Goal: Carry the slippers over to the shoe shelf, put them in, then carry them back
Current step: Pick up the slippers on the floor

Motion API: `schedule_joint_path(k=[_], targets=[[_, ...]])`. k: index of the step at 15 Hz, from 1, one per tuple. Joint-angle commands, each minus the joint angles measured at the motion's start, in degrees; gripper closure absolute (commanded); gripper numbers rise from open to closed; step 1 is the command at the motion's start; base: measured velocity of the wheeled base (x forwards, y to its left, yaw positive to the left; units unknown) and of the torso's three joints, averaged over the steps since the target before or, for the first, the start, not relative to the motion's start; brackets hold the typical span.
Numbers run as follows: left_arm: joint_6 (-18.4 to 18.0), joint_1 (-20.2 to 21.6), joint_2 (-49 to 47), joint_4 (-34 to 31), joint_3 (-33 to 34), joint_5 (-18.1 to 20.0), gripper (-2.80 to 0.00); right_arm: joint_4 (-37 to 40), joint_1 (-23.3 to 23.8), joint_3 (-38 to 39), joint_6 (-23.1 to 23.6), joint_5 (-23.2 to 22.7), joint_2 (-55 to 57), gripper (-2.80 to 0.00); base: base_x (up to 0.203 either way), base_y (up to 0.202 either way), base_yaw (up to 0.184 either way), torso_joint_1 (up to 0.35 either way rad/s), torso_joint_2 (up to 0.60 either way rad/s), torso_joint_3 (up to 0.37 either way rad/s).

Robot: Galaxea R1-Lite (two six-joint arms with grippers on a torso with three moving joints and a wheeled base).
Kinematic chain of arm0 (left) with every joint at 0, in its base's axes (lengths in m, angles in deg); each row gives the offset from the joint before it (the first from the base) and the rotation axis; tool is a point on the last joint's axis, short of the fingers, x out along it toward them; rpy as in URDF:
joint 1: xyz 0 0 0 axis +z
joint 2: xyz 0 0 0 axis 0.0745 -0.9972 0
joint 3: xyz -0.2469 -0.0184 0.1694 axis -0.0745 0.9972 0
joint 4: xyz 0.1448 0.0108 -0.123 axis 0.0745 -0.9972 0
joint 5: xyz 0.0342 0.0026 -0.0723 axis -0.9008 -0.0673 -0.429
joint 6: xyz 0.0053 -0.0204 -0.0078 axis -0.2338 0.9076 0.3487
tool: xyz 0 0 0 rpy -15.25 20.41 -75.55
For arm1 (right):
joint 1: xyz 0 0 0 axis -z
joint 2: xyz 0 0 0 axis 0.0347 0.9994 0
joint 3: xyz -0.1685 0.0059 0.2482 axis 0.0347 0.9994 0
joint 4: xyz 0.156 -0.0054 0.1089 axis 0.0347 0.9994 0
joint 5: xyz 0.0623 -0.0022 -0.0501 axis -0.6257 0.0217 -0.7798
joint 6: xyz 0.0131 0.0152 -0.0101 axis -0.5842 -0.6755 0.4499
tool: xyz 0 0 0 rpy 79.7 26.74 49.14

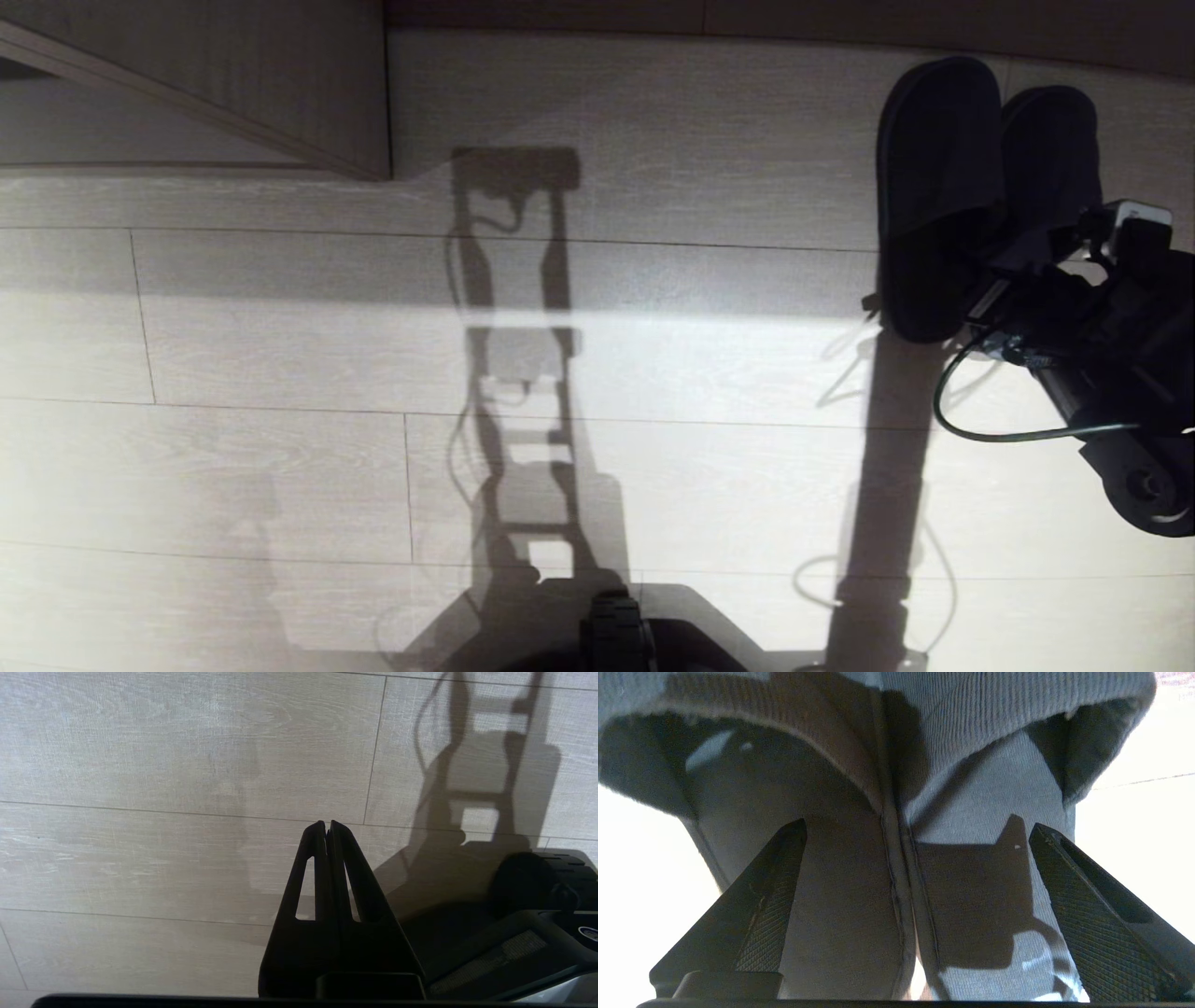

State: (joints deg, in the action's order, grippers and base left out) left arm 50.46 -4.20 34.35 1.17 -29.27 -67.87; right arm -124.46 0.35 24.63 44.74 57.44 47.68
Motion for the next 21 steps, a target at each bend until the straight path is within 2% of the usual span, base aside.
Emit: schedule_joint_path(k=[1,21], targets=[[0.04,0.01,0.02,0.04,0.0,-0.04,0.0,-0.43,0.12,-1.33,-0.02,-0.04,0.13,-2.8,0.0,0.0,0.0,0.0,0.0,0.0],[0.04,0.01,0.02,0.04,0.0,-0.04,0.0,-0.14,0.8,-11.96,1.21,-1.78,5.39,-2.8,0.0,0.0,0.0,0.0,0.0,0.0]])
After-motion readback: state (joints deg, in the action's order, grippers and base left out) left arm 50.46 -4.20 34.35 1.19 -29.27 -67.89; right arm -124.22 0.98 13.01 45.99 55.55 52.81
